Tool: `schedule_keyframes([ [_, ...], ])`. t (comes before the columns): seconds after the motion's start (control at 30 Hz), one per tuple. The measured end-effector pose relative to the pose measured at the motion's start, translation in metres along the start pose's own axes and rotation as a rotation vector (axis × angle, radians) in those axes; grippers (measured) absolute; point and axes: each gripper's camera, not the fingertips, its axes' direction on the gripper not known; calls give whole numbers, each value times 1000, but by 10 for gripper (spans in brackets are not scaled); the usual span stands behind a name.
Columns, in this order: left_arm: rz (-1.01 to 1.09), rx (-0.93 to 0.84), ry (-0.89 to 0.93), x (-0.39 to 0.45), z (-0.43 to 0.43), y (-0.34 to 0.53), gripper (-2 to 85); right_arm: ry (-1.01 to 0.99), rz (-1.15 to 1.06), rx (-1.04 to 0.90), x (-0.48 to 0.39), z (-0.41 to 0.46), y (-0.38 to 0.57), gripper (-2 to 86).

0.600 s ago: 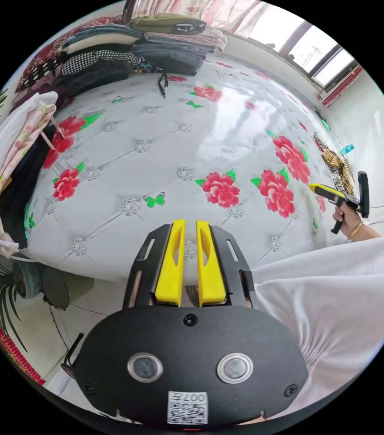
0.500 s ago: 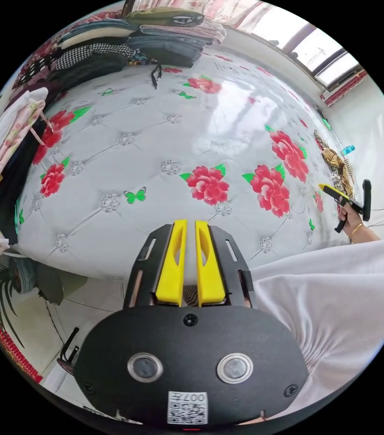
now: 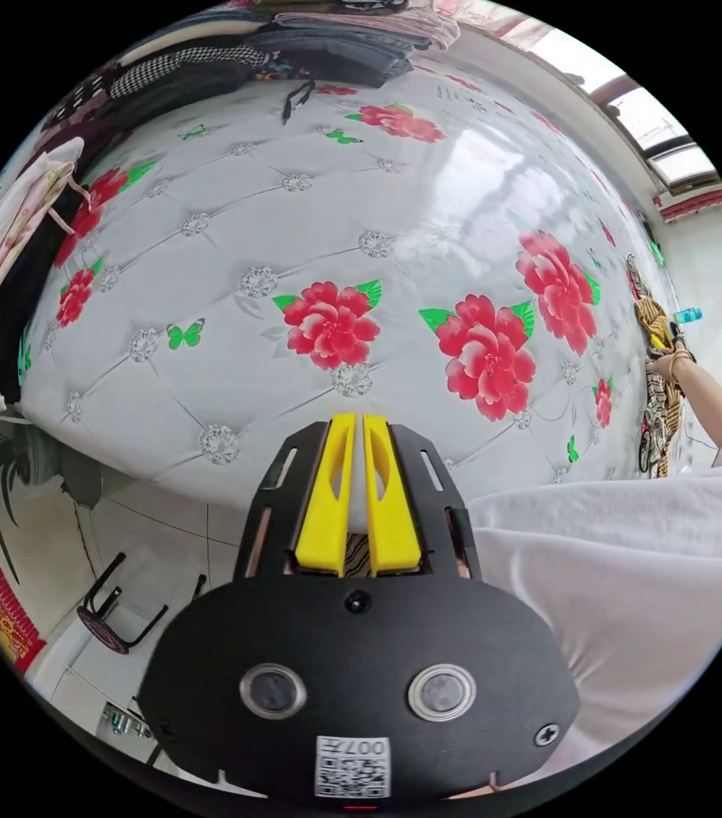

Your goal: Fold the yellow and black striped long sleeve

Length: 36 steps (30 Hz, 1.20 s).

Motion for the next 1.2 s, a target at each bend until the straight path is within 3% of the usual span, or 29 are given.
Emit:
schedule_keyframes([
  [0.13,-14,-57,-20,15,13,-14,-7,-85,122,79,62,23,-11,55],
  [0.2,0,-69,-22,21,16,-23,-7,-237,189,77,92,40,-10,25],
  [0.27,16,-68,-16,27,17,-33,-5,-250,141,50,90,42,-11,13],
  [0.37,54,-40,36,35,11,-52,10,-481,116,-49,72,50,7,4],
  [0.63,362,262,262,79,-101,-85,106,-676,-278,-129,-125,-36,140,-2],
  [0.77,571,458,251,102,-182,-69,134,-807,-689,-361,-292,-85,231,-3],
  [0.93,675,739,234,94,-286,-22,215,-1223,-1063,-786,-461,-128,412,-3],
  [1.0,683,802,236,78,-311,-5,200,-1435,-1099,-1096,-512,-124,509,-1],
  [1.07,638,861,213,52,-330,12,100,-1482,-1082,-1243,-532,-108,562,1],
  [1.13,537,839,169,13,-349,20,47,-1464,-1029,-1248,-541,-88,579,4],
  [1.2,457,843,269,-26,-372,24,29,-1420,-1023,-1182,-545,-65,568,4],
])
